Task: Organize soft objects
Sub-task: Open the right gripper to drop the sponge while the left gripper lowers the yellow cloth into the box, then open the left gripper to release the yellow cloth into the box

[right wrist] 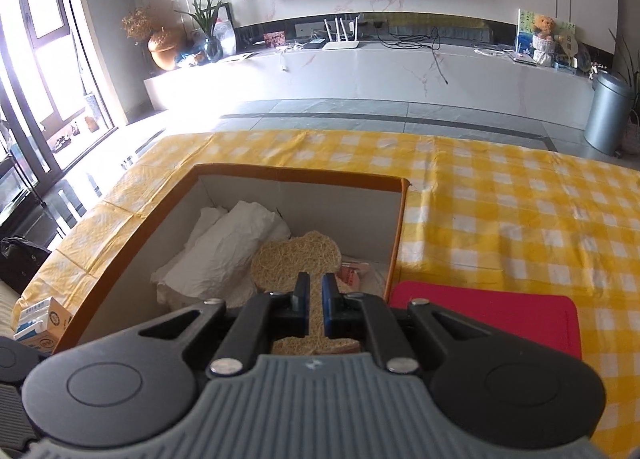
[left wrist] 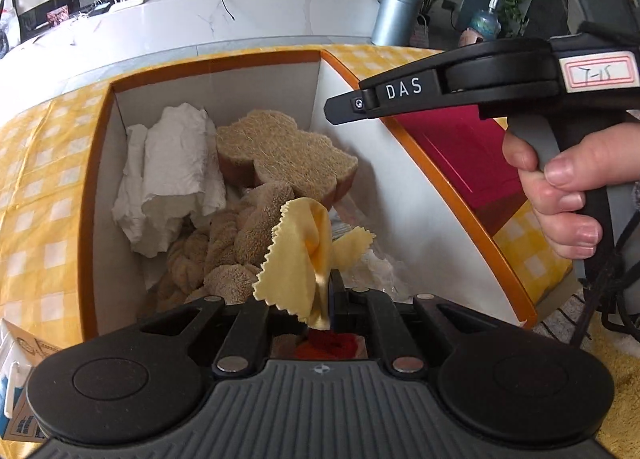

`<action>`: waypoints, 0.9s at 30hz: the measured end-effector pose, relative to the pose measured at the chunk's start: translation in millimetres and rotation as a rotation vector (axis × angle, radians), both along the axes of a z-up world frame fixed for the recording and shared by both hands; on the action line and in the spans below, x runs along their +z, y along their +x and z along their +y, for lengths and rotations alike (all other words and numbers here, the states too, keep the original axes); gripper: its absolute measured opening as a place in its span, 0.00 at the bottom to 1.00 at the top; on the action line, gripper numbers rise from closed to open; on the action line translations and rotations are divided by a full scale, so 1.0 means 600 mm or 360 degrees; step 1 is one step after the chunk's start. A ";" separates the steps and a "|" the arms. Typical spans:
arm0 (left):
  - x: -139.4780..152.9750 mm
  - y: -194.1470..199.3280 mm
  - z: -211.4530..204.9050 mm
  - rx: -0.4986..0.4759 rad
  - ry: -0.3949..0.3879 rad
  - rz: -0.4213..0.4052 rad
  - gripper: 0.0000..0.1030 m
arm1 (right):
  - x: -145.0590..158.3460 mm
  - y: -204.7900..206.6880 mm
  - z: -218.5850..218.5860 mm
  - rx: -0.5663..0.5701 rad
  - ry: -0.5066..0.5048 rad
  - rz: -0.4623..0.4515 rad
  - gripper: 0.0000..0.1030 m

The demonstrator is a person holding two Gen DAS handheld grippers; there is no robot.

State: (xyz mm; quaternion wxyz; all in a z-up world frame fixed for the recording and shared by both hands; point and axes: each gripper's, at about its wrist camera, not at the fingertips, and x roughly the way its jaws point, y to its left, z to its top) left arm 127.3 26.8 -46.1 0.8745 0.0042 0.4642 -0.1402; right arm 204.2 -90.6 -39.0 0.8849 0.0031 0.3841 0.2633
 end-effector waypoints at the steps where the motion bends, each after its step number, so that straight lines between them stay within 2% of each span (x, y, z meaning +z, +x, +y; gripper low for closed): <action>1: -0.008 0.004 -0.007 -0.0022 0.0046 0.0021 0.14 | -0.004 0.000 -0.002 0.0016 0.0020 0.0016 0.05; 4: -0.036 0.015 -0.019 -0.0003 0.0143 0.0074 0.16 | -0.008 0.000 -0.008 -0.0003 0.0024 0.0034 0.05; 6: -0.034 0.007 -0.022 0.0011 0.0135 0.0067 0.19 | -0.007 -0.004 -0.015 -0.0012 0.0029 0.0031 0.05; 8: -0.026 0.002 -0.019 0.0011 0.0117 0.0001 0.39 | -0.005 -0.007 -0.020 -0.0017 0.0039 0.0035 0.05; 9: -0.024 0.000 -0.019 0.0010 0.0115 -0.0012 0.45 | -0.003 -0.009 -0.022 -0.0023 0.0042 0.0032 0.05; 11: -0.022 -0.006 -0.020 -0.0010 0.0124 -0.0014 0.66 | 0.000 -0.013 -0.024 -0.0027 0.0045 0.0028 0.05; 15: 0.004 -0.028 -0.034 -0.0019 0.0199 -0.0101 0.71 | 0.003 -0.022 -0.028 -0.0021 0.0060 0.0014 0.07; 17: 0.027 -0.042 -0.037 -0.0024 0.0227 -0.0195 0.80 | 0.006 -0.024 -0.030 -0.0028 0.0072 0.0005 0.08; 20: 0.053 -0.053 -0.032 0.0019 0.0185 -0.0332 0.86 | 0.012 -0.027 -0.038 -0.0042 0.0093 -0.0009 0.08; 23: 0.059 -0.048 -0.027 0.0052 0.0144 -0.0374 0.86 | 0.019 -0.031 -0.046 -0.0049 0.0112 -0.0027 0.08; 27: 0.048 -0.029 -0.019 0.0229 0.0219 -0.0399 0.86 | 0.022 -0.037 -0.054 -0.0061 0.0110 -0.0042 0.11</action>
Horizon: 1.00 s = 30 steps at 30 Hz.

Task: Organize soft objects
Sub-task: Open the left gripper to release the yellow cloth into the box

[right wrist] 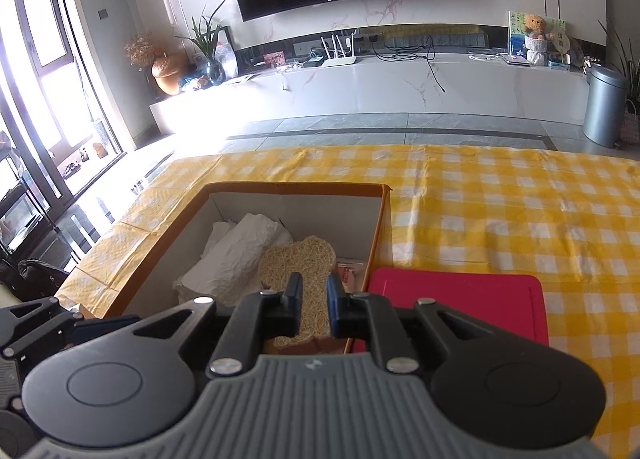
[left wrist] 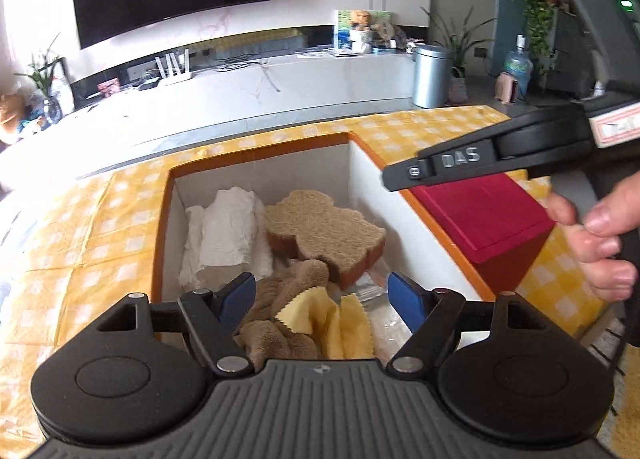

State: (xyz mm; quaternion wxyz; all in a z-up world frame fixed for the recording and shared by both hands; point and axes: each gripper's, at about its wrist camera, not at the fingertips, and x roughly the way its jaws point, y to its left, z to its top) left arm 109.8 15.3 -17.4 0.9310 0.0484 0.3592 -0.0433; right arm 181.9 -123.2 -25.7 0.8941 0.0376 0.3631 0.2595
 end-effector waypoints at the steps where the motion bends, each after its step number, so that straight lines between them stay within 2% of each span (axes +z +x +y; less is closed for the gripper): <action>1: -0.002 0.002 0.006 0.0060 0.0015 0.0013 0.86 | 0.000 -0.002 -0.002 -0.0002 0.0004 -0.0005 0.11; 3: -0.005 0.006 0.013 0.0104 0.0030 0.0084 0.86 | 0.000 -0.005 -0.006 0.0008 0.0013 -0.0009 0.11; 4: -0.008 0.012 0.017 0.0108 0.0029 0.0138 0.83 | 0.000 -0.007 -0.007 0.0021 0.0012 -0.0011 0.11; 6: -0.015 0.020 0.026 0.0137 -0.0033 0.0258 0.68 | 0.003 -0.012 -0.008 0.0036 0.0008 -0.0030 0.11; 7: -0.020 0.025 0.031 0.0143 -0.0080 0.0321 0.57 | 0.006 -0.014 -0.008 0.0042 0.0008 -0.0040 0.11; 8: -0.024 0.028 0.034 0.0156 -0.0107 0.0364 0.52 | 0.008 -0.015 -0.008 0.0045 0.0010 -0.0045 0.11; 13: -0.025 0.013 0.010 0.0094 -0.0060 0.0327 0.50 | 0.018 -0.028 -0.017 0.0044 0.0035 -0.0052 0.11; 15: -0.018 0.005 0.002 0.0088 -0.0053 0.0301 0.50 | 0.024 -0.042 -0.034 0.0010 0.0065 -0.0057 0.18; 18: 0.011 -0.012 -0.011 0.0096 -0.0047 0.0177 0.59 | 0.038 -0.075 -0.060 -0.0079 0.0087 -0.0121 0.28; 19: 0.025 -0.020 -0.014 0.0100 -0.0050 0.0112 0.69 | 0.044 -0.086 -0.068 -0.0106 0.0080 -0.0151 0.30; 20: 0.040 -0.026 -0.018 0.0106 -0.0056 0.0030 0.76 | 0.050 -0.096 -0.073 -0.0128 0.0073 -0.0179 0.34; 22: 0.071 -0.049 -0.028 0.0141 -0.0046 -0.0168 0.83 | 0.063 -0.119 -0.085 -0.0190 0.0056 -0.0248 0.41; 26: 0.121 -0.096 -0.053 0.0086 0.0032 -0.0532 0.91 | 0.073 -0.155 -0.104 -0.0361 -0.0019 -0.0346 0.48; 30: 0.146 -0.116 -0.066 0.0050 -0.0061 -0.0671 0.92 | 0.067 -0.164 -0.122 -0.0451 -0.0011 -0.0323 0.49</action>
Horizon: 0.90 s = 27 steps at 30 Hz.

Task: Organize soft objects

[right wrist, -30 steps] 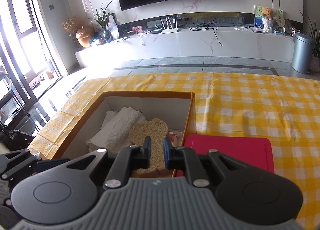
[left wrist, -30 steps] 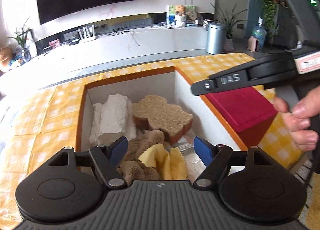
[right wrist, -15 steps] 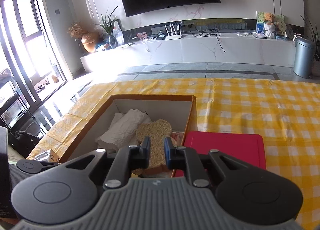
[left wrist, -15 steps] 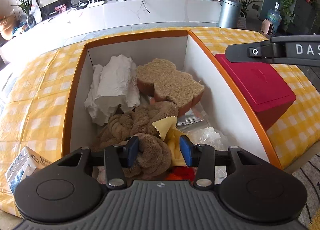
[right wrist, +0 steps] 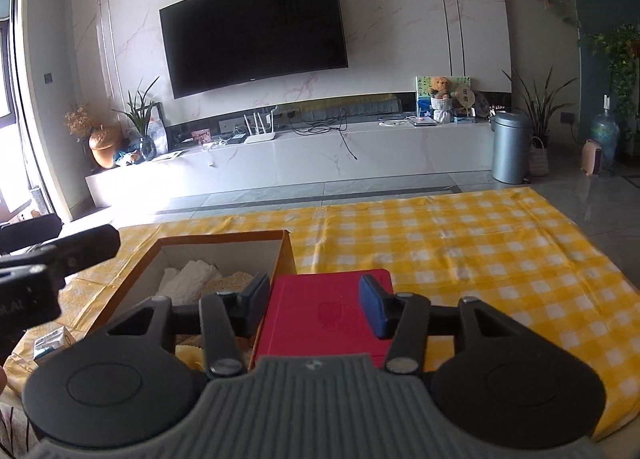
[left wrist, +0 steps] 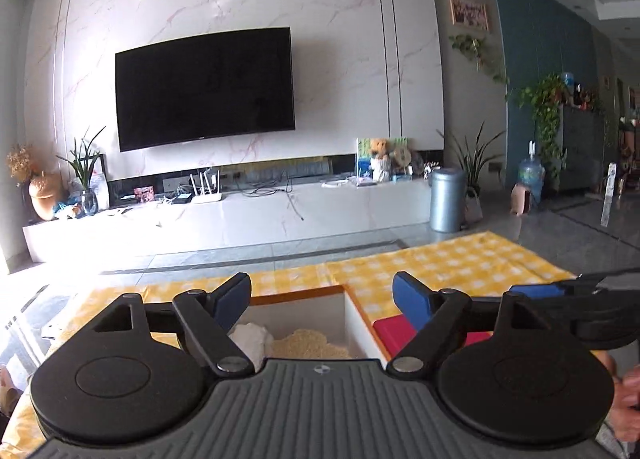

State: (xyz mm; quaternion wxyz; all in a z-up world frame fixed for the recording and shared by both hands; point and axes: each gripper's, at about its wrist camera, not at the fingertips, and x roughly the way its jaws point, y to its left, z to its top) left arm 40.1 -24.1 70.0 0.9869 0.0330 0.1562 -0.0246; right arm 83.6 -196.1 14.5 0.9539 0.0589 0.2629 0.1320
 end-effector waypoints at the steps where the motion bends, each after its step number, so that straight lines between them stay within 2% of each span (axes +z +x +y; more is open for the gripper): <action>1: 0.002 -0.004 -0.003 -0.0010 -0.0036 -0.0038 0.92 | 0.000 0.001 -0.001 -0.0004 0.0000 0.0002 0.49; 5: -0.006 -0.006 -0.015 0.0022 -0.0103 -0.0092 0.92 | 0.005 -0.005 0.005 -0.0011 0.0013 -0.0023 0.51; 9: -0.007 -0.013 -0.027 0.0014 -0.0064 -0.0128 0.92 | 0.007 -0.014 0.016 0.0042 -0.0005 -0.0042 0.52; 11: -0.007 -0.022 -0.033 0.0086 -0.0032 -0.0183 1.00 | 0.003 -0.016 0.021 0.0035 -0.0040 -0.0045 0.53; 12: -0.008 -0.023 -0.034 0.0117 -0.0040 -0.0185 1.00 | 0.001 -0.016 0.024 0.0030 -0.0060 -0.0045 0.53; 16: -0.006 -0.020 -0.022 0.0101 -0.0134 -0.0109 1.00 | -0.001 -0.014 0.026 0.0024 -0.0088 -0.0038 0.53; 22: -0.002 -0.022 -0.010 0.0175 -0.0120 -0.0010 1.00 | 0.012 -0.034 0.030 0.0036 -0.0096 -0.0066 0.53; 27: -0.003 -0.042 -0.003 0.0248 -0.0140 0.0019 1.00 | 0.020 -0.052 0.033 0.0060 -0.0099 -0.0080 0.53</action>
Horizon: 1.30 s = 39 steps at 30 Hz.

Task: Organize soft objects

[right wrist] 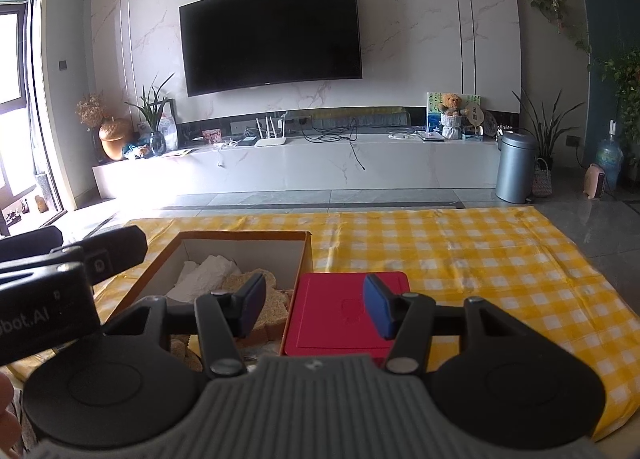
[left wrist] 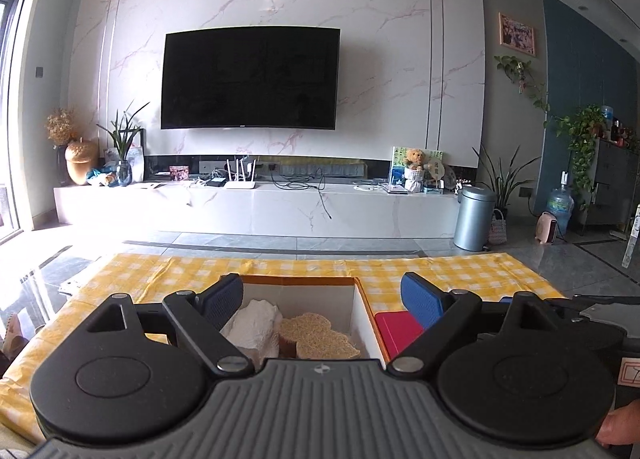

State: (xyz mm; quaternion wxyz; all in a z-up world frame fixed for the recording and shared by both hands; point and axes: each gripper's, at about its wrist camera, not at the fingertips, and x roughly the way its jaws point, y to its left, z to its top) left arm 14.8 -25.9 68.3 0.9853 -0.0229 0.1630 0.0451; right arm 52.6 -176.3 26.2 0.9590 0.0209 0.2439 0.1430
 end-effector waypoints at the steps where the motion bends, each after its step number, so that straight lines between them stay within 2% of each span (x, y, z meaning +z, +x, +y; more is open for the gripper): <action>1: 0.000 -0.004 0.001 0.0017 -0.0002 0.0003 1.00 | 0.001 -0.003 0.002 0.0004 -0.0018 -0.0008 0.53; 12: 0.004 -0.036 0.014 0.0113 -0.0054 0.0056 1.00 | 0.020 -0.042 0.025 0.0011 -0.0245 -0.0080 0.52; 16: 0.018 -0.044 0.013 0.0107 -0.0032 0.0041 1.00 | 0.031 -0.054 0.019 0.0030 -0.0196 -0.0075 0.52; 21: 0.032 -0.050 0.002 0.0054 0.0015 0.0019 1.00 | 0.038 -0.061 0.001 0.0062 -0.0054 0.0006 0.52; 28: 0.043 -0.055 -0.027 0.0022 0.0065 0.0009 1.00 | 0.054 -0.077 -0.016 -0.0007 -0.0125 -0.0030 0.52; 39: 0.046 -0.067 -0.073 0.0023 0.0146 -0.0069 1.00 | 0.059 -0.094 -0.057 -0.0054 -0.0078 -0.0073 0.52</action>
